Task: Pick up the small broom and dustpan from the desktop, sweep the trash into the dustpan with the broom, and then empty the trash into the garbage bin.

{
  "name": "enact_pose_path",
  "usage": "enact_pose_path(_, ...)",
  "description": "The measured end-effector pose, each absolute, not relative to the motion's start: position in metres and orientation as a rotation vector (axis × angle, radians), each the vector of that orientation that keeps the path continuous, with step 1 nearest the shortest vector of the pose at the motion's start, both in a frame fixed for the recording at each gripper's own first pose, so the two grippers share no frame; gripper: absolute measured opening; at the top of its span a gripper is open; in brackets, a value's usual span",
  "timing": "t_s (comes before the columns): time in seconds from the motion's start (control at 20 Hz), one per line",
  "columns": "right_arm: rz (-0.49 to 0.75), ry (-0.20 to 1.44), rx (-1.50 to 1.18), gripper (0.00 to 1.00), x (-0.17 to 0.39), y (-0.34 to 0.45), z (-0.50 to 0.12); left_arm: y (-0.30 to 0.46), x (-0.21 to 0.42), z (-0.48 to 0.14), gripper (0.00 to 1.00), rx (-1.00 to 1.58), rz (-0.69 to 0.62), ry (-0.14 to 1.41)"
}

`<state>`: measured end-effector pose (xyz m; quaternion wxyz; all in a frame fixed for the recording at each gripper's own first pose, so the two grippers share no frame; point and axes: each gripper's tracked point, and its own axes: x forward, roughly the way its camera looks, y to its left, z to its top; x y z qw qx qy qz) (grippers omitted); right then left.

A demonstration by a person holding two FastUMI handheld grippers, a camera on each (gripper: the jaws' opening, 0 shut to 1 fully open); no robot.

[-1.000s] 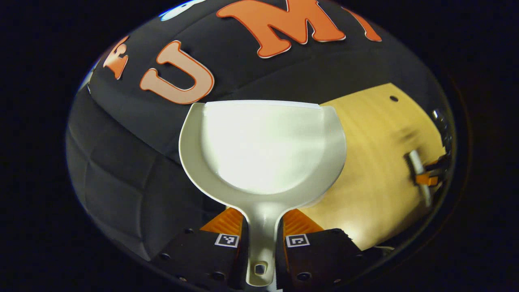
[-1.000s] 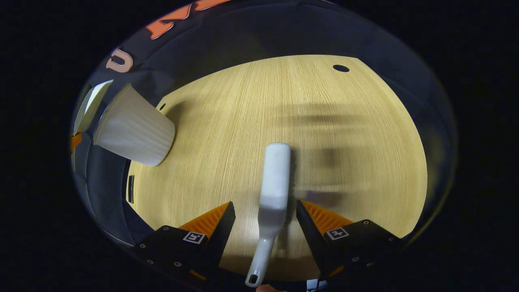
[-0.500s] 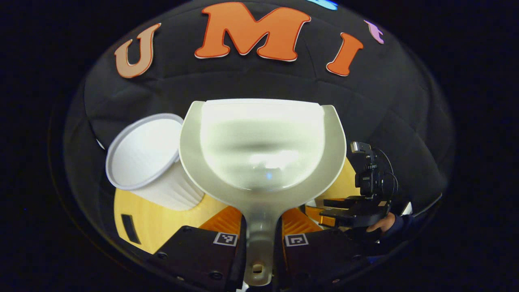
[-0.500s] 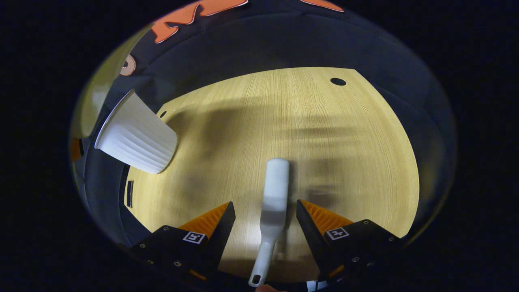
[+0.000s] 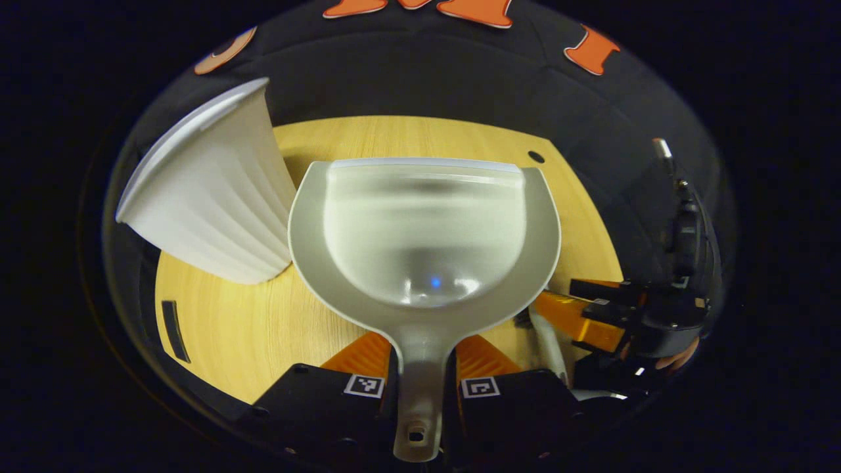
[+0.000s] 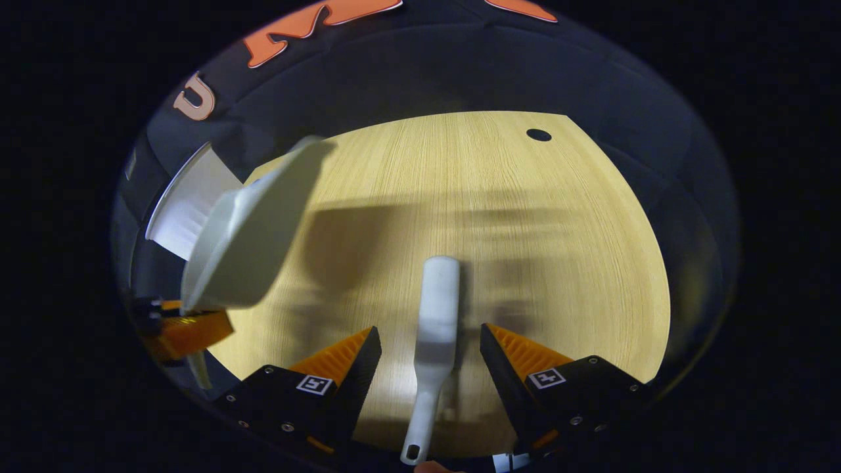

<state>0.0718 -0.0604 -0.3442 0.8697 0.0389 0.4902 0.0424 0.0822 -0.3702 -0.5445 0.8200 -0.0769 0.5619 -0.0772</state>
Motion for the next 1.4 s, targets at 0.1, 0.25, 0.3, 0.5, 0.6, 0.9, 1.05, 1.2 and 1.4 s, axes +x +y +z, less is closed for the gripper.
enact_pose_path(0.1,0.086,1.032,0.075,0.92,0.070,-0.059,-0.347,-0.375,0.077,-0.572,0.29,-0.149,-0.147,1.257)
enact_pose_path(0.25,0.085,1.042,0.069,0.92,0.068,-0.058,-0.350,-0.381,0.071,-0.595,0.29,-0.153,-0.140,1.300)
enact_pose_path(0.3,0.086,1.043,0.069,0.92,0.067,-0.057,-0.351,-0.382,0.071,-0.598,0.28,-0.149,-0.140,1.308)
enact_pose_path(0.5,0.085,1.058,0.058,0.92,0.064,-0.055,-0.356,-0.380,0.061,-0.609,0.29,-0.143,-0.118,1.371)
enact_pose_path(0.6,0.086,1.061,0.054,0.92,0.064,-0.054,-0.358,-0.376,0.063,-0.609,0.28,-0.115,-0.116,1.376)
enact_pose_path(0.9,0.082,1.044,0.061,0.92,0.065,-0.056,-0.355,-0.363,0.077,-0.593,0.52,-0.127,-0.113,1.364)
enact_pose_path(1.05,0.073,0.999,0.087,0.93,0.068,-0.059,-0.337,-0.353,0.090,-0.568,0.71,-0.167,-0.123,1.318)
enact_pose_path(1.2,0.055,0.876,0.071,0.94,0.078,-0.065,-0.307,-0.330,0.130,-0.512,0.75,-0.175,-0.119,1.118)
enact_pose_path(1.4,0.088,0.635,0.047,0.95,0.094,-0.058,-0.228,-0.280,0.205,-0.417,0.93,-0.114,-0.037,0.779)
